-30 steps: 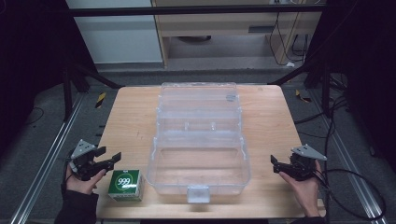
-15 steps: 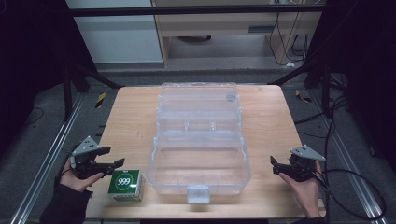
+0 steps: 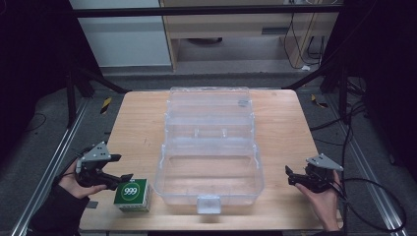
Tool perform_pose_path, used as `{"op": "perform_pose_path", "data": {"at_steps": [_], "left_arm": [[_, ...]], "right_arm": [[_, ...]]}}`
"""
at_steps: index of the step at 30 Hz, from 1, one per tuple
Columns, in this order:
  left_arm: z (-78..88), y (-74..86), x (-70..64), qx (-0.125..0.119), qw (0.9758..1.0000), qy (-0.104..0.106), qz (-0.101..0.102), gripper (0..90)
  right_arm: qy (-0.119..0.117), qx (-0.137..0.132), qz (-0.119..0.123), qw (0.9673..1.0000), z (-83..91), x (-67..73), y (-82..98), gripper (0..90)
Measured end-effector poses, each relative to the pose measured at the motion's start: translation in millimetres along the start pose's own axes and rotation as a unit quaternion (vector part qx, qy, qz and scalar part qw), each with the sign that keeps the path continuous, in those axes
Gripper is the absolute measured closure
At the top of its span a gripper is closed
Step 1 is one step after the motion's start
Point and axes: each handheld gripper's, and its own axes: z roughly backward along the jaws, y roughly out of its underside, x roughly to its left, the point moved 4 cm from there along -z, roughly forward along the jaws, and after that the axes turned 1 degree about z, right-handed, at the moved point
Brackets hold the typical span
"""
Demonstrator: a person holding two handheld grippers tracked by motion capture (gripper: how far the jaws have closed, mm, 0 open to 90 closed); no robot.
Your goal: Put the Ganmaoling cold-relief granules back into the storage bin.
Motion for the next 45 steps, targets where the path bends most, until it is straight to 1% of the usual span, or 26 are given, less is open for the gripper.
{"op": "perform_pose_path", "data": {"at_steps": [2,3,5,7,8,9,10,12,14,16,17,18,19,20,21,22,23,26,27,31,32,33,35,37,42,45], "left_arm": [[0.3,-0.5,-1.3,0.004,1.0,0.004,-0.007,16.3],[0.7,-0.9,-3.9,0.013,0.9996,0.012,-0.023,15.9],[1.3,-1.1,-6.4,0.021,0.9988,0.021,-0.04,15.6],[1.7,-0.6,-7.9,0.029,0.9978,0.028,-0.052,15.7],[1.7,-0.6,-7.9,0.029,0.9978,0.028,-0.052,15.6],[1.8,0.3,-9.3,0.039,0.9965,0.036,-0.065,15.5],[1.8,0.3,-9.3,0.039,0.9965,0.036,-0.065,15.4],[2.6,1.6,-10.9,0.059,0.9935,0.044,-0.087,15.4],[3.2,2.0,-12.2,0.068,0.9915,0.048,-0.099,15.4],[3.3,2.1,-13.2,0.07,0.9908,0.053,-0.103,15.4],[2.8,2.7,-15.2,0.078,0.9886,0.06,-0.114,15.4],[2.8,2.7,-15.2,0.078,0.9886,0.06,-0.114,15.4],[1.5,3.5,-17.1,0.091,0.9857,0.066,-0.125,15.3],[1.5,3.5,-17.1,0.091,0.9857,0.066,-0.125,15.0],[0.5,4.1,-18.5,0.101,0.9835,0.07,-0.133,14.8],[0.5,4.1,-18.5,0.101,0.9835,0.07,-0.133,14.8],[-0.3,4.1,-19.2,0.104,0.9825,0.073,-0.136,14.8],[-2.4,4.5,-21.5,0.119,0.9787,0.079,-0.148,14.1],[-4.6,4.8,-22.9,0.127,0.9762,0.083,-0.155,14.0],[-9.5,5.8,-25.7,0.146,0.9712,0.088,-0.166,13.6],[-9.5,5.8,-25.7,0.146,0.9712,0.088,-0.166,13.6],[-11.6,6.1,-26.8,0.152,0.9691,0.088,-0.173,13.4],[-12.3,6.2,-27.5,0.154,0.9686,0.09,-0.173,13.2],[-13.7,6.6,-27.6,0.159,0.9664,0.091,-0.18,12.3],[-15.5,7.9,-29.4,0.161,0.9652,0.094,-0.183,9.2],[-19.4,9.6,-30.6,0.166,0.9634,0.098,-0.186,7.5]], "right_arm": [[-0.001,0.0,0.003,1.0,0.0,0.0,0.4,3.5],[-0.001,0.0,0.004,1.0,-0.1,0.0,0.6,3.4],[-0.002,0.0,0.005,1.0,-0.3,0.0,0.9,3.5],[-0.002,0.0,0.008,1.0,-0.5,0.0,1.1,3.5],[-0.002,0.0,0.008,1.0,-0.5,0.0,1.1,3.5],[-0.003,-0.001,0.011,0.9999,-0.6,0.4,1.3,3.6],[-0.003,0.0,0.012,0.9999,-0.8,0.6,1.5,3.6],[-0.005,0.001,0.013,0.9999,-1.4,1.2,2.0,3.6],[-0.005,0.002,0.017,0.9998,-1.9,1.5,2.4,3.6],[-0.006,0.002,0.018,0.9998,-2.1,1.6,2.6,3.6],[-0.008,0.003,0.02,0.9998,-2.4,2.2,2.9,3.6],[-0.008,0.003,0.02,0.9998,-2.4,2.2,2.9,3.6],[-0.009,0.004,0.022,0.9997,-2.9,2.5,3.2,3.6],[-0.01,0.006,0.022,0.9997,-3.0,2.9,3.5,3.6],[-0.01,0.006,0.023,0.9997,-3.2,2.9,3.7,3.6],[-0.011,0.007,0.022,0.9997,-3.2,3.3,3.8,3.6],[-0.011,0.007,0.022,0.9997,-3.2,3.3,3.8,3.6],[-0.012,0.01,0.026,0.9995,-4.3,3.6,4.7,3.4],[-0.012,0.01,0.027,0.9995,-4.6,3.6,4.9,3.3],[-0.014,0.012,0.029,0.9994,-5.1,4.0,5.5,3.1],[-0.014,0.013,0.03,0.9994,-5.3,4.2,5.7,3.0],[-0.014,0.015,0.032,0.9993,-5.5,4.3,5.9,2.9],[-0.015,0.016,0.033,0.9992,-5.9,4.4,6.3,2.7],[-0.014,0.017,0.033,0.9992,-6.3,4.5,6.8,2.7],[-0.015,0.02,0.036,0.999,-7.0,4.7,7.5,2.3],[-0.015,0.023,0.039,0.9989,-8.1,5.3,8.1,2.1]]}}
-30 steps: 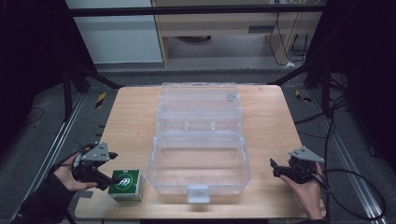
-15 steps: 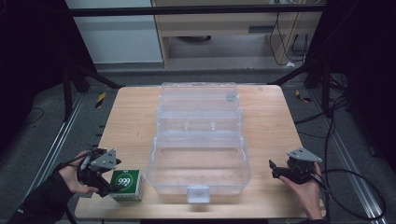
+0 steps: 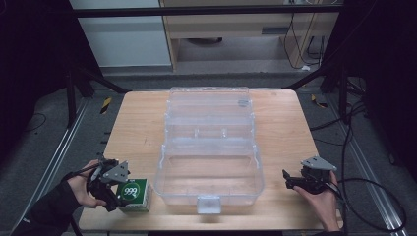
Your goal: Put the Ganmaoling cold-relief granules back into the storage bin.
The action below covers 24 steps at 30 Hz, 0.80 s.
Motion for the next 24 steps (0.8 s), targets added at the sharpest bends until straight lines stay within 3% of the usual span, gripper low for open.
{"op": "perform_pose_path", "data": {"at_steps": [24], "left_arm": [[-30.7,3.0,1.3,0.014,0.9993,0.033,-0.005,4.7]], "right_arm": [[-0.007,0.017,0.017,0.9997,-5.4,3.4,3.6,1.3]]}}
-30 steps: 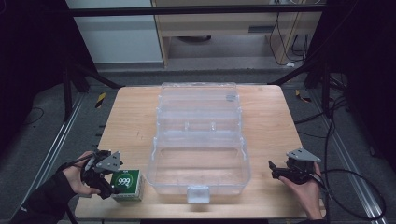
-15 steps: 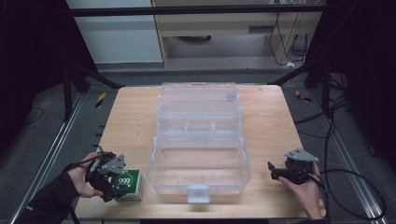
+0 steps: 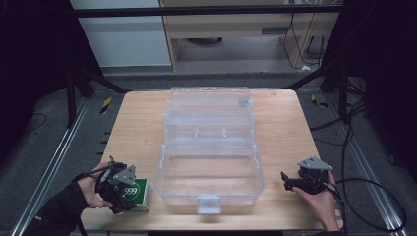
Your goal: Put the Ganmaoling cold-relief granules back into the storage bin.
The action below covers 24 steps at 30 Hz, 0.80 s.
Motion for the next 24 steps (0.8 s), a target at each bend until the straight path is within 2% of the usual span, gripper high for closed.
{"op": "perform_pose_path", "data": {"at_steps": [13,24], "left_arm": [[-11.9,-0.2,1.8,0.013,0.9998,0.012,-0.009,7.6],[-9.3,0.9,2.0,0.011,0.9998,0.014,-0.008,13.3]], "right_arm": [[-0.005,0.004,0.002,1.0,-1.8,1.4,0.9,1.3],[-0.006,0.006,0.005,1.0,-2.1,1.2,1.1,1.3]]}}
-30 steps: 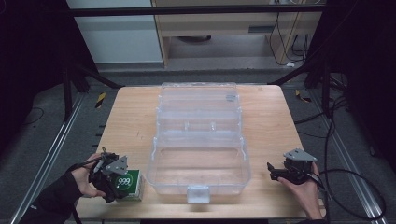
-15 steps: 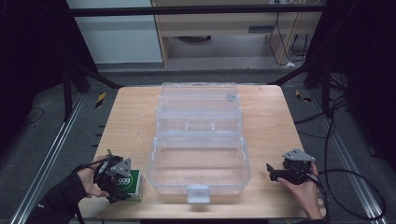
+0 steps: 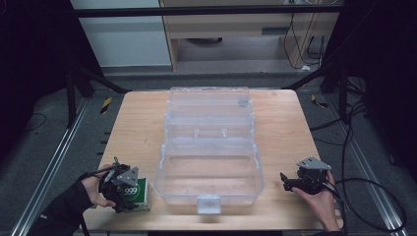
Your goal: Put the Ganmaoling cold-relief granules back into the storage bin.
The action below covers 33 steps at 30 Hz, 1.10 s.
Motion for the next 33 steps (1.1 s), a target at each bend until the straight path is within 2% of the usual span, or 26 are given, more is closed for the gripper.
{"op": "perform_pose_path", "data": {"at_steps": [9,16,18,19,20,22,23,27,33], "left_arm": [[6.6,0.2,-3.6,-0.001,0.9999,0.004,0.011,14.2],[32.6,-5.8,-3.4,-0.019,0.9997,-0.011,0.014,14.4],[44.6,-9.7,-4.0,-0.025,0.9994,-0.017,0.015,14.4],[44.6,-9.7,-4.0,-0.025,0.9994,-0.017,0.015,14.4],[53.1,-13.2,-4.1,-0.027,0.9993,-0.022,0.013,14.4],[56.0,-14.5,-4.0,-0.029,0.9992,-0.025,0.013,14.5],[63.6,-18.1,-3.6,-0.033,0.9989,-0.032,0.011,14.4],[77.3,-25.0,-2.7,-0.043,0.9981,-0.041,0.01,14.4],[91.8,-35.3,-1.1,-0.049,0.9973,-0.055,0.003,14.5]], "right_arm": [[-0.002,0.001,-0.001,1.0,0.5,0.0,0.1,1.3],[-0.003,0.002,-0.003,1.0,1.2,0.2,0.3,1.4],[-0.003,0.001,-0.003,1.0,1.3,0.1,0.2,1.4],[-0.003,0.001,-0.003,1.0,1.3,0.1,0.2,1.4],[-0.004,0.002,-0.003,1.0,1.2,0.3,0.3,1.4],[-0.003,0.002,-0.003,1.0,1.1,0.4,0.4,1.4],[-0.004,0.002,-0.003,1.0,1.2,0.5,0.3,1.4],[-0.003,0.002,-0.002,1.0,1.4,0.1,0.4,1.4],[-0.004,0.001,-0.001,1.0,1.3,0.2,0.4,1.4]]}}
